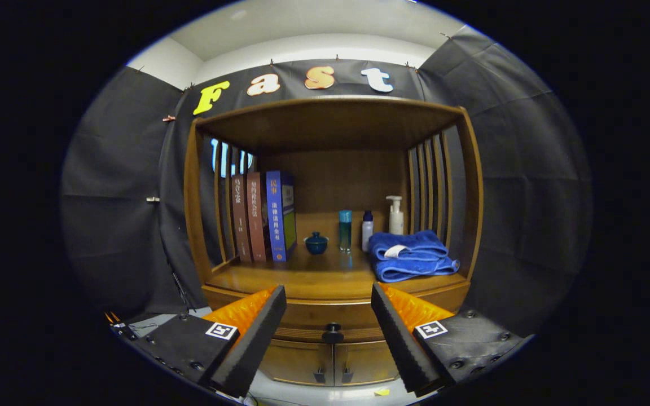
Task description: Pull open the drawer, take out the items inside it, and place them on the countertop above the cabinet.
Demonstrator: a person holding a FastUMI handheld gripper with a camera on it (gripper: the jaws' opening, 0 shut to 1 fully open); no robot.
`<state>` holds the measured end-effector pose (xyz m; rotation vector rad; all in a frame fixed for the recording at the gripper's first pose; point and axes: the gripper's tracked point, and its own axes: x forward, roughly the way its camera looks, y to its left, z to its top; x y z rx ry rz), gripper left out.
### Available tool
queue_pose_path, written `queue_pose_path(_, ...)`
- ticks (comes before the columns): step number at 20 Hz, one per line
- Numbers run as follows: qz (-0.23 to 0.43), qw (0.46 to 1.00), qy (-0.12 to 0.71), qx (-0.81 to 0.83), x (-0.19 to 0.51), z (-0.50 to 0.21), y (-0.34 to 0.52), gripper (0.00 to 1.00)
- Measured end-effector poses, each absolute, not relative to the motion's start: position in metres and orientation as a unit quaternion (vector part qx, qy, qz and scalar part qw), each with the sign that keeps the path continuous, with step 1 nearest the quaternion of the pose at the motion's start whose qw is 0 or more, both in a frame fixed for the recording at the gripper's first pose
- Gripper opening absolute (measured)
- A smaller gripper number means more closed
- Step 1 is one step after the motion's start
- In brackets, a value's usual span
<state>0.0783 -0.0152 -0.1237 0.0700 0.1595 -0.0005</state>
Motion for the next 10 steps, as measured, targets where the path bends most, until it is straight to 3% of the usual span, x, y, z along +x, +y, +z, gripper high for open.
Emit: queue_pose_path(10,-0.003,0.982,0.187,0.039,0.135,-0.251,-0.008,0.99)
